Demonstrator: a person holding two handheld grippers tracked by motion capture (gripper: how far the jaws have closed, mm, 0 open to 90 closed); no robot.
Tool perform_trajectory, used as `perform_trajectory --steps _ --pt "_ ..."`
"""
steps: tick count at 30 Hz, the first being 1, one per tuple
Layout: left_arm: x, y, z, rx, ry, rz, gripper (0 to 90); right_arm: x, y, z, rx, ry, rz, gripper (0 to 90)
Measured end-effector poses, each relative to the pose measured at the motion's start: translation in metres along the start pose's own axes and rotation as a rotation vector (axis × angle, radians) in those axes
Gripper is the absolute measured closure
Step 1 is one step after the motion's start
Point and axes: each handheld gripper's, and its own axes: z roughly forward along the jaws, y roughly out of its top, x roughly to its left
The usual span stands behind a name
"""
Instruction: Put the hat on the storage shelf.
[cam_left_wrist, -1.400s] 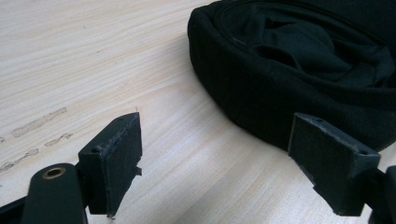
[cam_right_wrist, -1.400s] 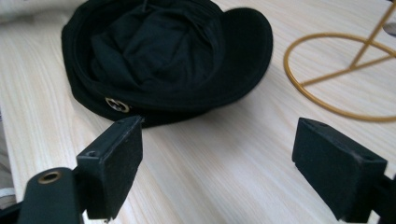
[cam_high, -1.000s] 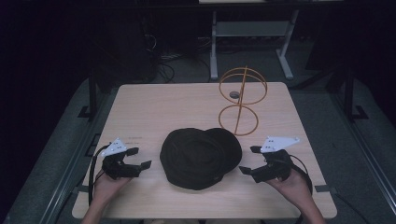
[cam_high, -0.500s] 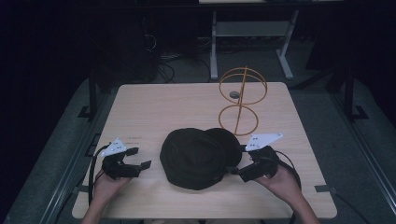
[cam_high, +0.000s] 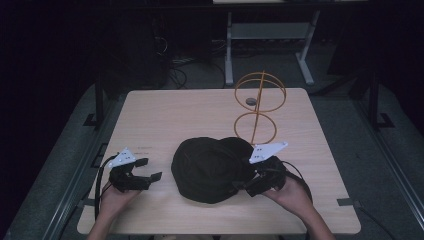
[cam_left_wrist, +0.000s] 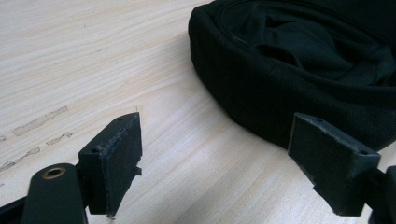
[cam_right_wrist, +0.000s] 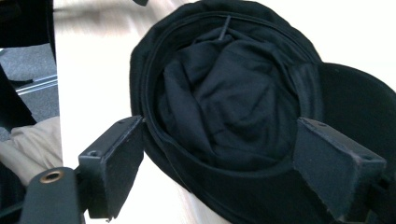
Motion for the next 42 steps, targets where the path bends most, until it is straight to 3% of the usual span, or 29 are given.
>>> perform_trajectory --steps 7,9,18,27,35,42 --pt "0.001 0.0 -0.001 -0.003 0.0 -0.007 17.3 0.01 0.01 0.016 0.02 0.038 -0.035 16.7" --pt "0.001 0.0 -0.001 -0.002 0.0 -0.005 17.4 0.014 0.012 0.024 0.028 0.057 -0.053 20.5" --pt "0.001 0.0 0.0 0.0 -0.001 -0.005 17.3 0.023 0.019 0.042 0.054 0.089 -0.076 23.1" --pt "0.001 0.0 0.001 0.004 -0.001 -0.002 17.3 0.033 0.021 0.067 0.126 0.125 -0.096 34.9" --pt "0.001 -0.001 0.001 0.006 -0.003 0.002 17.4 0.038 0.019 0.079 0.151 0.138 -0.099 42.4" --pt "0.002 -0.001 0.001 0.008 -0.004 0.001 17.3 0.039 0.016 0.089 0.193 0.111 -0.114 51.6"
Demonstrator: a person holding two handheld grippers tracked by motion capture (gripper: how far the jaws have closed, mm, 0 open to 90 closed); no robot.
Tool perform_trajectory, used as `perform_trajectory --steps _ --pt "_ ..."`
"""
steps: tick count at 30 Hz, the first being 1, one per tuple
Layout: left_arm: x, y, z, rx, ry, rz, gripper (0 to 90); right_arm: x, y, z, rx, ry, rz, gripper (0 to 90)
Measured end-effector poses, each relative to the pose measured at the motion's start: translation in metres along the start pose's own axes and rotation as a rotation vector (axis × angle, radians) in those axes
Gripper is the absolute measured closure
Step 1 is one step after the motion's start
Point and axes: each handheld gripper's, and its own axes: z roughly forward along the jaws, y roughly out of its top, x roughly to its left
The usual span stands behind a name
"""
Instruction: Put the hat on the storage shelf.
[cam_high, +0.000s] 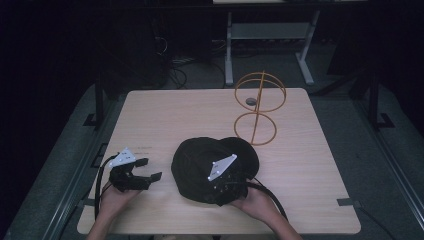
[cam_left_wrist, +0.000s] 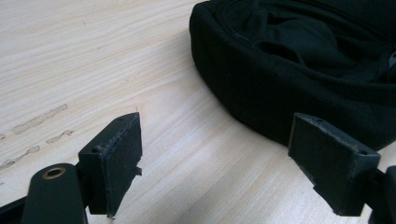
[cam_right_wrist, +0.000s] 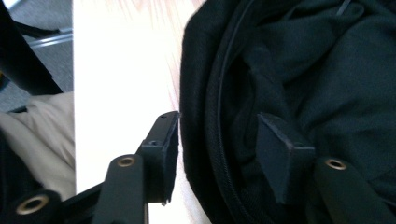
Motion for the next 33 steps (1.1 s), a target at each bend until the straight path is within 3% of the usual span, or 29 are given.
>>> perform_trajectory --steps 3,10,13,26,33 --pt "0.0 0.0 0.001 0.002 -0.002 -0.003 17.4 0.002 -0.002 0.006 0.013 -0.015 -0.023 59.3" --pt "-0.001 0.0 0.001 0.004 -0.003 -0.006 17.3 0.005 -0.003 0.007 0.021 -0.016 -0.006 67.8" --pt "-0.001 0.0 0.001 0.004 -0.004 -0.005 17.3 0.006 -0.004 0.008 0.018 -0.014 -0.027 72.5" --pt "-0.001 0.0 0.001 0.004 -0.01 0.001 17.3 0.007 -0.002 0.003 0.011 -0.019 -0.049 77.0" --pt "-0.003 0.001 0.001 -0.007 -0.027 0.0 17.3 0.009 0.003 -0.013 -0.037 -0.023 -0.038 77.3"
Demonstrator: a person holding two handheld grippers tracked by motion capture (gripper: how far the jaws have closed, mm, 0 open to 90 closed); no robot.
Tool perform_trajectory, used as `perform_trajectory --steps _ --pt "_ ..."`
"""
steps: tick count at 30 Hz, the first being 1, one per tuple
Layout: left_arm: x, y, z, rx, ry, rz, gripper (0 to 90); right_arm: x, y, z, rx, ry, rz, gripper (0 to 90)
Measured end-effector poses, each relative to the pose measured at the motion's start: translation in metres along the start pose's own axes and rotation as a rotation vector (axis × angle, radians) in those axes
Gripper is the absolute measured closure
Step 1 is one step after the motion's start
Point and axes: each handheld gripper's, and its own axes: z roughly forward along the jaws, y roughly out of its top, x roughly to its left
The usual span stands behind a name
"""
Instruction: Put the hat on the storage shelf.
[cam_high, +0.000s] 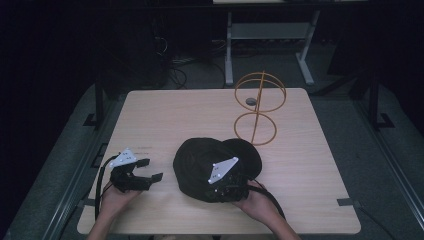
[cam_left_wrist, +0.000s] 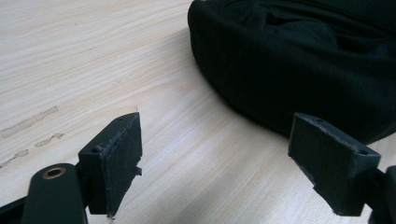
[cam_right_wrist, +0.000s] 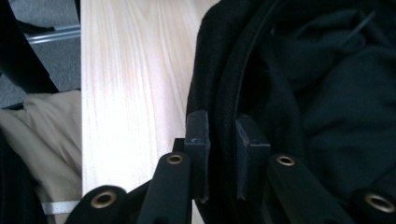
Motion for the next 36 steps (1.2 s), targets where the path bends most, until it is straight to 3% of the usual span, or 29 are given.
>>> perform_trajectory --steps 9,22,31,36 --pt "-0.005 0.002 0.002 -0.01 -0.023 0.007 17.4 -0.005 0.004 -0.023 -0.057 -0.003 0.023 77.4" --pt "-0.025 0.01 0.014 -0.012 -0.056 0.067 17.5 -0.017 0.004 -0.059 -0.168 -0.006 0.054 77.5" --pt "-0.038 0.018 0.023 -0.013 -0.099 0.103 17.5 -0.02 0.004 -0.072 -0.199 -0.004 0.06 77.3" --pt "-0.049 0.025 0.026 -0.038 -0.128 0.125 17.5 -0.021 0.006 -0.081 -0.226 -0.014 0.066 77.4"
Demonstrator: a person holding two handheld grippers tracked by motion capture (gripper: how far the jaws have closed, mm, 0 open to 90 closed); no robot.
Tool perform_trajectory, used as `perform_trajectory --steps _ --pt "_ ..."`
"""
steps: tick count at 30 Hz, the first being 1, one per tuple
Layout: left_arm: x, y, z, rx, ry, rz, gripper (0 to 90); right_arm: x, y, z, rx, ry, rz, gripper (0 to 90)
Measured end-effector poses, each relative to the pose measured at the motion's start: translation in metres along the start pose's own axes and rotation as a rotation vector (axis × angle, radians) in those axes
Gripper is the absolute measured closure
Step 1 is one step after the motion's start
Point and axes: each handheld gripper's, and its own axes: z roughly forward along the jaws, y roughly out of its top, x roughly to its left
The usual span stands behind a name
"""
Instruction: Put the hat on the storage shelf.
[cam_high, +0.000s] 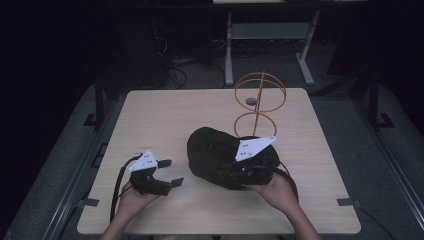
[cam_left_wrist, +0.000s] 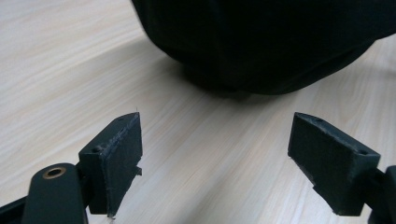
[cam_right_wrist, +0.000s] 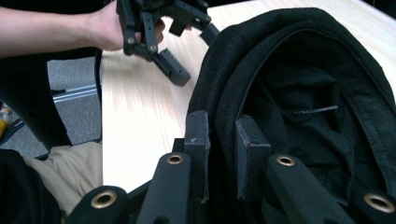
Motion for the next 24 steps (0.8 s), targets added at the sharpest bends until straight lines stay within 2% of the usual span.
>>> perform_trajectory --steps 8,15,18,24 --pt "-0.011 0.019 0.012 -0.029 -0.051 0.022 17.5 -0.001 0.008 -0.012 -0.028 -0.002 -0.007 77.4" --pt "-0.019 0.037 0.026 -0.066 -0.078 0.042 17.5 -0.002 0.011 -0.019 -0.047 -0.005 -0.01 77.4" --pt "-0.022 0.044 0.035 -0.069 -0.068 0.069 17.5 -0.002 0.013 -0.023 -0.055 0.002 -0.008 77.4" --pt "-0.023 0.053 0.052 -0.089 -0.068 0.074 18.3 0.0 0.016 -0.029 -0.083 0.021 -0.017 77.4"
